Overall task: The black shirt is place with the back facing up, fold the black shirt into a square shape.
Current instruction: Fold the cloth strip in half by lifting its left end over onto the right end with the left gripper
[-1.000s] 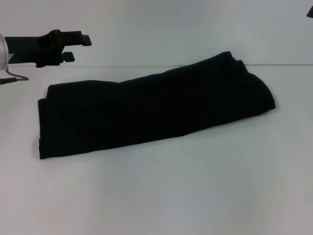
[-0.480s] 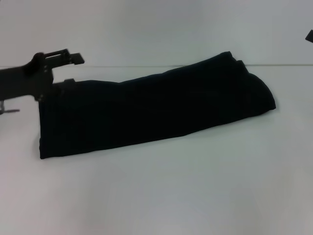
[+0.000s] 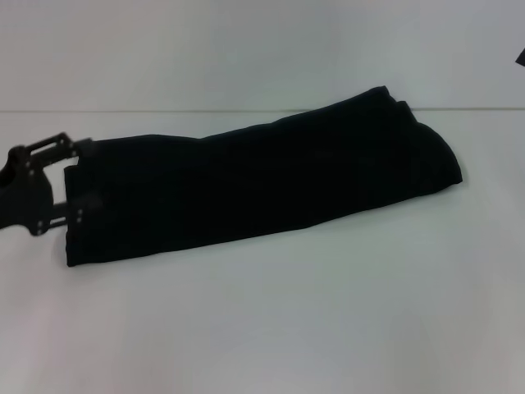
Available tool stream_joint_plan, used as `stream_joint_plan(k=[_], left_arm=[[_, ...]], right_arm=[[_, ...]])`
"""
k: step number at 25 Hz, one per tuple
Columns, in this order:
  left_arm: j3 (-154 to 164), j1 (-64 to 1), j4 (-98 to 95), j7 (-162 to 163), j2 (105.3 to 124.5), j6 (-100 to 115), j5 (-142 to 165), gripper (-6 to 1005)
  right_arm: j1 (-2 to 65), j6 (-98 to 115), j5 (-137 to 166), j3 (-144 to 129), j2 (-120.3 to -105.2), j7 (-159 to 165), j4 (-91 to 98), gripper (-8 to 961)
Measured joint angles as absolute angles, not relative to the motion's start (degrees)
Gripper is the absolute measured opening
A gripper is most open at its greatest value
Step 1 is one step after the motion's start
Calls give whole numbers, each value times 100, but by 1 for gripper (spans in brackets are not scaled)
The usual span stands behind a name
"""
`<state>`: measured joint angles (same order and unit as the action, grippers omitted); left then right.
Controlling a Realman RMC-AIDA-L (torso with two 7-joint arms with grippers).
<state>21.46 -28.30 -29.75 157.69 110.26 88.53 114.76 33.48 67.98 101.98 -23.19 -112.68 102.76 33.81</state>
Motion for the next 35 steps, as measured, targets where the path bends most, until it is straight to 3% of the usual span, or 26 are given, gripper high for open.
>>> stream_joint_plan(k=[13, 24, 30, 35], left_arm=[[2161, -2234, -2849, 16323, 11155, 8379, 11737, 773], [2205, -2269, -2465, 16230, 11276, 7797, 11743, 590], [2206, -2268, -2455, 16088, 11346, 7672, 11743, 418], [2262, -2291, -2427, 16062, 11358, 7585, 11746, 496]], right_arm=[[3403, 6672, 10194, -2311, -11234, 10125, 3374, 762], [3401, 6703, 10195, -2358, -11212, 10125, 3392, 761], [3414, 6706, 10195, -2362, -11213, 10125, 3403, 761], [3429, 6707, 10213, -2364, -11210, 10125, 3403, 760]])
